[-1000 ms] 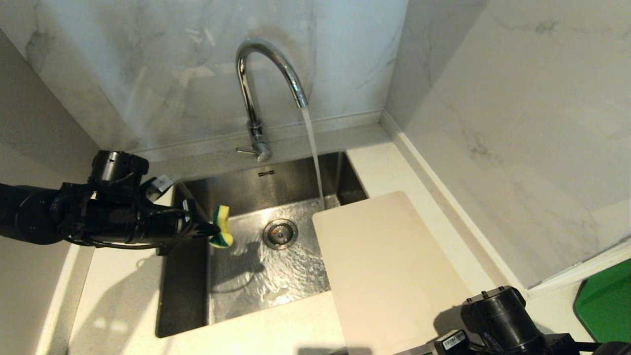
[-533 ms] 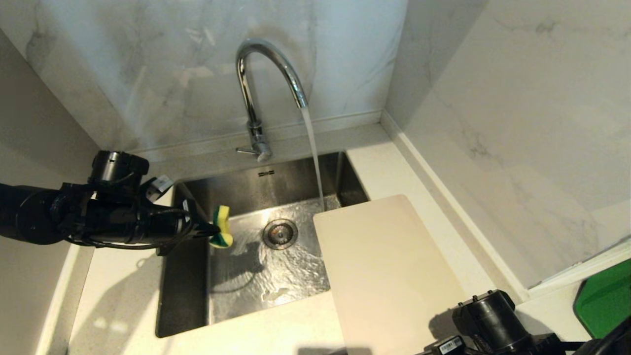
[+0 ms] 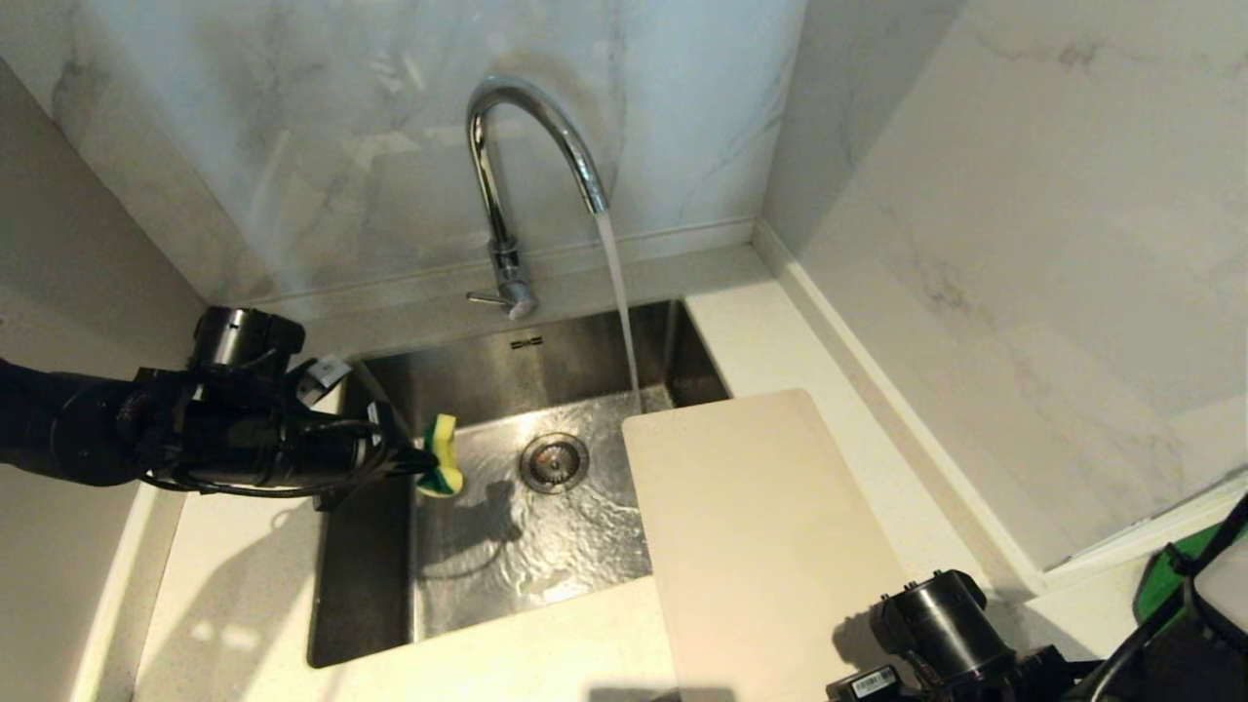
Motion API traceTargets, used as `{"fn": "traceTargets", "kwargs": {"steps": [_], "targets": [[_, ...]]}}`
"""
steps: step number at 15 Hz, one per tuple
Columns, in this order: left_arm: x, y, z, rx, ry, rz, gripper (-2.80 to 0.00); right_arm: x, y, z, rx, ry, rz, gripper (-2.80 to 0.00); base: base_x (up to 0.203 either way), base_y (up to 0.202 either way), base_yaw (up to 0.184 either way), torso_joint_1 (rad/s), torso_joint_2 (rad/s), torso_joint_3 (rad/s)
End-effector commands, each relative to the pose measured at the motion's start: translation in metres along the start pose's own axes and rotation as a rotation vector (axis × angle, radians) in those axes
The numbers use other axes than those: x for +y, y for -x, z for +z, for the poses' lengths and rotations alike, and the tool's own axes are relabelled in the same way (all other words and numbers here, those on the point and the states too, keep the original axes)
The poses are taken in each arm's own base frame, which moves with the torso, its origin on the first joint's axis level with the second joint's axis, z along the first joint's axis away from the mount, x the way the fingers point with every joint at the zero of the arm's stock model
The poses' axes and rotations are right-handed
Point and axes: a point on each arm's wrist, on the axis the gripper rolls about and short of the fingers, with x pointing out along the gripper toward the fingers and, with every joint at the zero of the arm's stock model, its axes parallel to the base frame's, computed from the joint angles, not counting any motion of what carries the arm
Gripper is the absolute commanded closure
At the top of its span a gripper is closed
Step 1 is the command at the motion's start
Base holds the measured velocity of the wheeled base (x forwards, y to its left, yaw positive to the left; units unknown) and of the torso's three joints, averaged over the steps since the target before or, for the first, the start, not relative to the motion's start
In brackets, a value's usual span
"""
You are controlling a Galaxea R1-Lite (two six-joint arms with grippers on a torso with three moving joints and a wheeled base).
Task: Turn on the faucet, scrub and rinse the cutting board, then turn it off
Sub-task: Put down the cutting board
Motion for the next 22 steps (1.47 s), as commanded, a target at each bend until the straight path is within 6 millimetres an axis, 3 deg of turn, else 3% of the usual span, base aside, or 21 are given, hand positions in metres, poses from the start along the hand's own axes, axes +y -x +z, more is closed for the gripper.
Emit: {"fn": "traceTargets", "kwargs": {"steps": [1, 9, 10, 16, 22], "targets": [[0.001, -0.001, 0.000, 0.005, 0.005, -0.001, 0.00, 0.000, -0.003, 0.000, -0.002, 0.008, 0.009, 0.00, 0.000, 0.000, 0.000, 0.000, 0.00, 0.000], [0.001, -0.002, -0.001, 0.008, 0.007, 0.000, 0.00, 0.002, -0.001, 0.000, -0.037, -0.035, 0.017, 0.00, 0.000, 0.000, 0.000, 0.000, 0.00, 0.000], [0.001, -0.002, -0.001, 0.008, 0.007, 0.000, 0.00, 0.002, 0.000, 0.001, -0.037, -0.033, 0.013, -2.80, 0.000, 0.000, 0.000, 0.000, 0.00, 0.000], [0.000, -0.001, -0.001, 0.008, 0.005, -0.003, 0.00, 0.007, 0.008, 0.001, -0.038, -0.019, -0.009, -2.80, 0.000, 0.000, 0.000, 0.000, 0.00, 0.000], [-0.002, 0.000, -0.002, 0.007, -0.001, -0.008, 0.00, 0.003, 0.032, 0.006, -0.083, -0.003, -0.121, -2.80, 0.000, 0.000, 0.000, 0.000, 0.00, 0.000]]}}
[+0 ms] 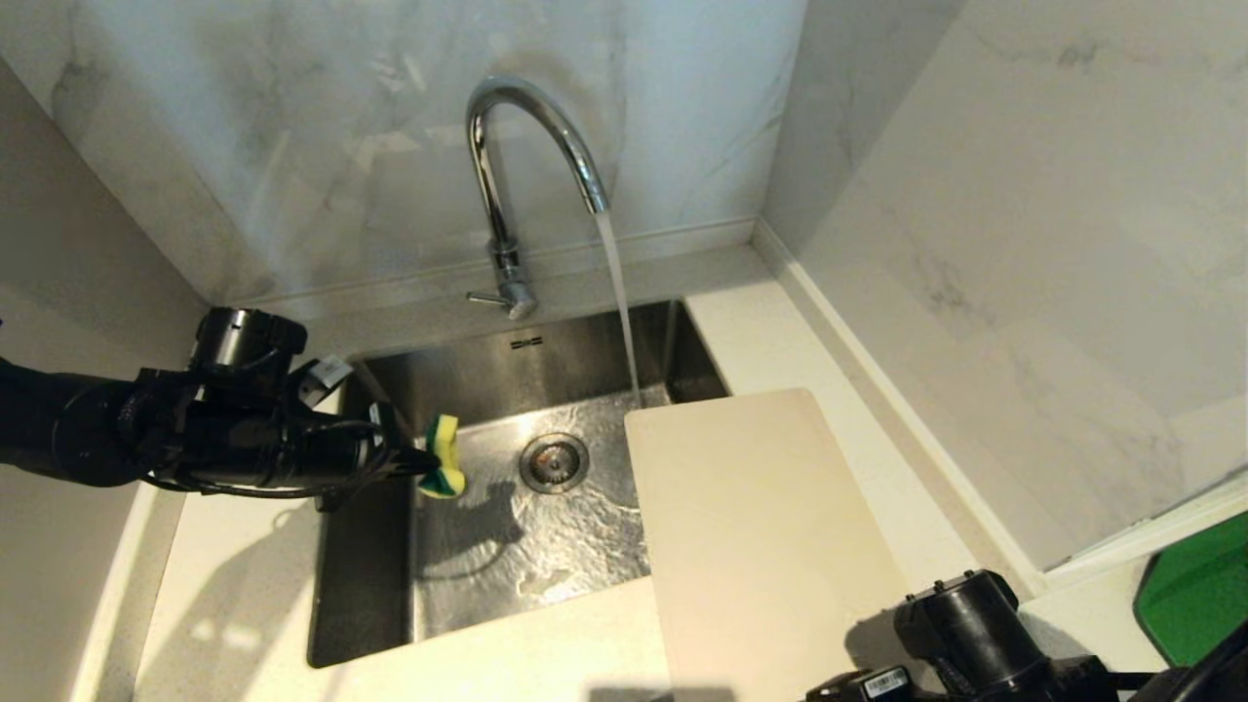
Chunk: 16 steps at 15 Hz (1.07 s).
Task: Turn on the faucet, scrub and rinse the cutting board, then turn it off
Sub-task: Put down the cutting board, then put down the cleaning cloth
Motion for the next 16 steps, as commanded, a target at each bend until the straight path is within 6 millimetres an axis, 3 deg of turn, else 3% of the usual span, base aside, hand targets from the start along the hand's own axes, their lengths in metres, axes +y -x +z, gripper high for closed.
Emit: {"fn": "traceTargets", "kwargs": {"steps": [1, 7, 16], "targets": [[0.000, 0.000, 0.000, 0.003, 0.003, -0.002, 0.00, -0.001, 0.015, 0.004, -0.028, 0.021, -0.069, -2.80, 0.000, 0.000, 0.000, 0.000, 0.00, 0.000], [0.001, -0.001, -0.001, 0.006, 0.004, 0.002, 0.00, 0.006, 0.045, 0.010, -0.102, -0.001, -0.185, -2.80, 0.000, 0.000, 0.000, 0.000, 0.00, 0.000], [-0.006, 0.009, -0.001, -0.012, -0.007, -0.018, 0.00, -0.055, 0.113, 0.031, -0.259, -0.223, -0.556, -2.80, 0.000, 0.000, 0.000, 0.000, 0.00, 0.000]]}}
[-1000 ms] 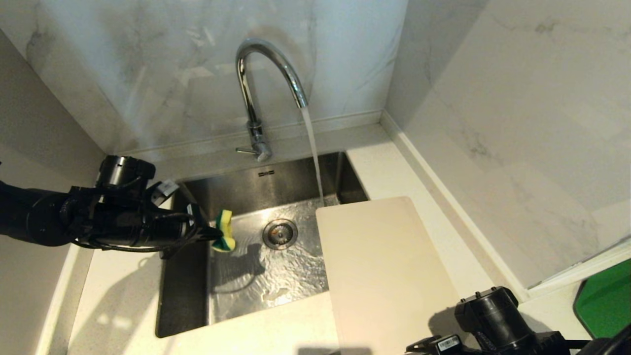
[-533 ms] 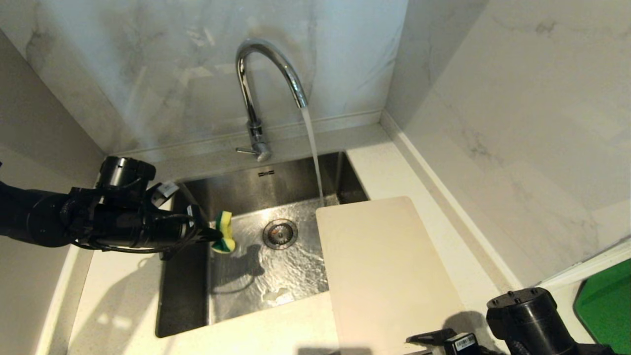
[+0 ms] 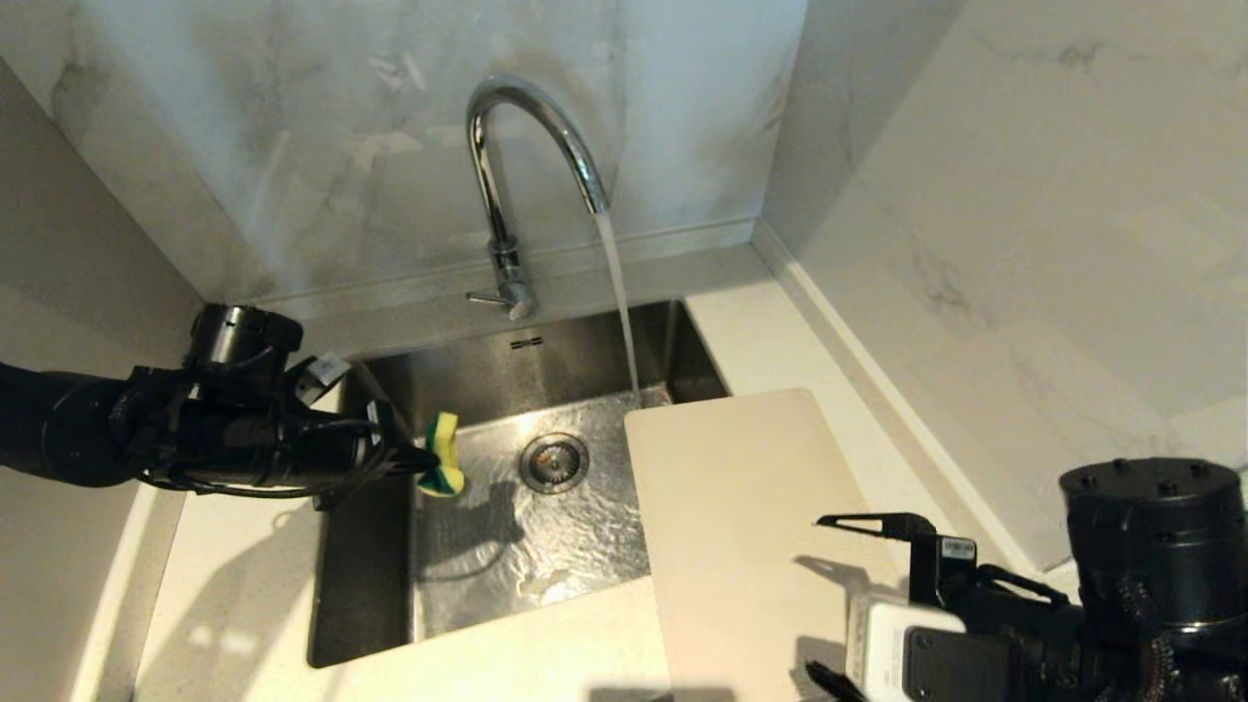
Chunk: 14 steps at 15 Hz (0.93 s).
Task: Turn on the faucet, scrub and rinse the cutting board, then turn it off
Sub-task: Put down the cleaning cloth
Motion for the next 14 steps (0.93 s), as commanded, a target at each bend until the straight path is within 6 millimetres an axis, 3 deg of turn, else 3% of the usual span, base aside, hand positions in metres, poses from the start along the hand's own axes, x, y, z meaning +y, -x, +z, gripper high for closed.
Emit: {"fn": "traceTargets", "kwargs": {"steps": [1, 10, 11, 14], "targets": [[-0.004, 0.007, 0.000, -0.012, -0.003, -0.013, 0.00, -0.028, 0.010, 0.016, -0.055, -0.052, -0.117, -2.80, 0.000, 0.000, 0.000, 0.000, 0.00, 0.000], [-0.012, 0.016, 0.000, -0.028, -0.017, -0.032, 0.00, -0.150, 0.041, 0.071, -0.261, -0.436, -0.517, -2.80, 0.000, 0.000, 0.000, 0.000, 0.00, 0.000], [-0.012, 0.016, 0.000, -0.029, -0.016, -0.033, 0.00, -0.164, 0.045, 0.075, -0.285, -0.479, -0.561, 0.00, 0.000, 0.000, 0.000, 0.000, 0.00, 0.000], [-0.014, 0.016, -0.002, -0.022, -0.019, -0.037, 0.00, -0.192, 0.056, 0.072, -0.300, -0.518, -0.670, 0.00, 0.000, 0.000, 0.000, 0.000, 0.00, 0.000]]}}
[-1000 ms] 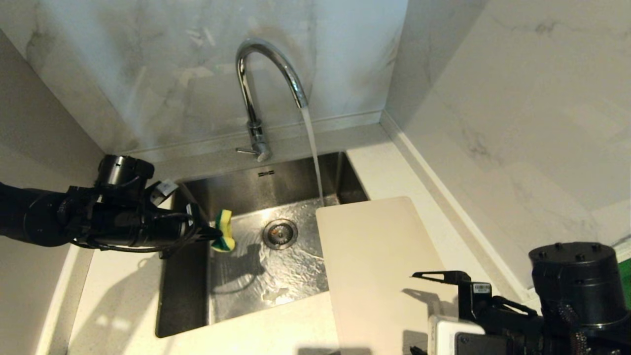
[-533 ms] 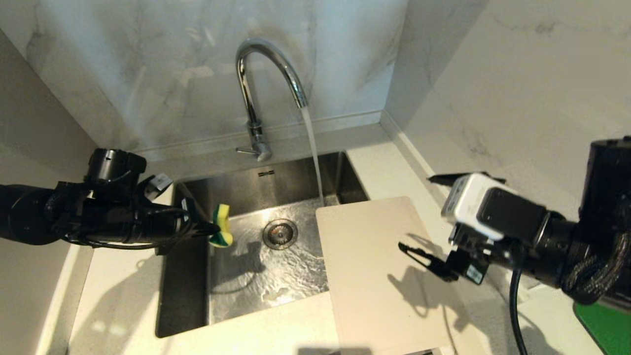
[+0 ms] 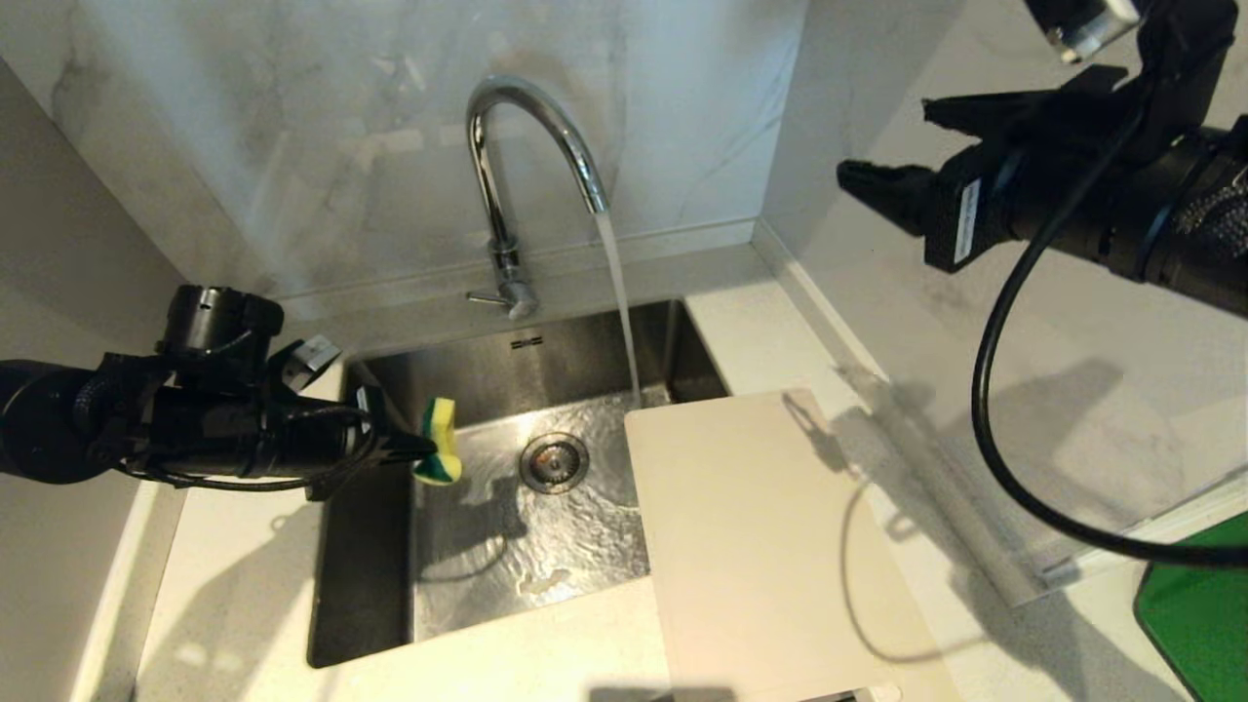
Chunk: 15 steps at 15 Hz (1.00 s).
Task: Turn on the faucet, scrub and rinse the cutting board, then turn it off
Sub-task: Put down the cleaning cloth
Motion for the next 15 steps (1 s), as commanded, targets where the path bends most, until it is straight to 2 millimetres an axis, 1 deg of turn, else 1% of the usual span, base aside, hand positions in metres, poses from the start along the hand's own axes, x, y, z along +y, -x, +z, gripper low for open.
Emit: {"fn": "traceTargets", "kwargs": {"steps": [1, 3, 5, 7, 9, 11, 13, 15], "targets": [[-0.002, 0.002, 0.000, -0.003, -0.001, -0.008, 0.00, -0.018, -0.009, 0.009, -0.029, -0.002, -0.063, 0.00, 0.000, 0.000, 0.000, 0.000, 0.00, 0.000], [-0.003, 0.002, -0.001, 0.002, 0.000, -0.008, 0.00, -0.030, -0.011, 0.026, -0.090, -0.048, -0.104, 0.00, 0.000, 0.000, 0.000, 0.000, 0.00, 0.000], [-0.003, 0.002, -0.002, 0.003, 0.002, -0.010, 0.00, -0.040, -0.010, 0.041, -0.133, -0.057, -0.155, 0.00, 0.000, 0.000, 0.000, 0.000, 0.00, 0.000], [-0.003, 0.001, -0.002, 0.006, 0.003, -0.008, 0.00, -0.045, 0.000, 0.054, -0.160, -0.056, -0.212, 0.00, 0.000, 0.000, 0.000, 0.000, 0.00, 0.000], [-0.003, -0.001, -0.004, 0.014, 0.002, -0.009, 0.00, -0.048, 0.017, 0.068, -0.201, -0.053, -0.232, 0.00, 0.000, 0.000, 0.000, 0.000, 0.00, 0.000], [-0.003, -0.002, -0.006, 0.020, 0.001, -0.007, 0.00, -0.049, 0.040, 0.082, -0.244, -0.062, -0.249, 0.00, 0.000, 0.000, 0.000, 0.000, 0.00, 0.000], [-0.003, -0.002, -0.007, 0.025, 0.000, -0.007, 0.00, -0.048, 0.072, 0.094, -0.262, -0.089, -0.249, 0.00, 0.000, 0.000, 0.000, 0.000, 0.00, 0.000], [-0.002, -0.003, -0.007, 0.026, 0.000, -0.006, 0.00, -0.044, 0.103, 0.102, -0.274, -0.113, -0.249, 0.00, 0.000, 0.000, 0.000, 0.000, 0.00, 0.000]]}}
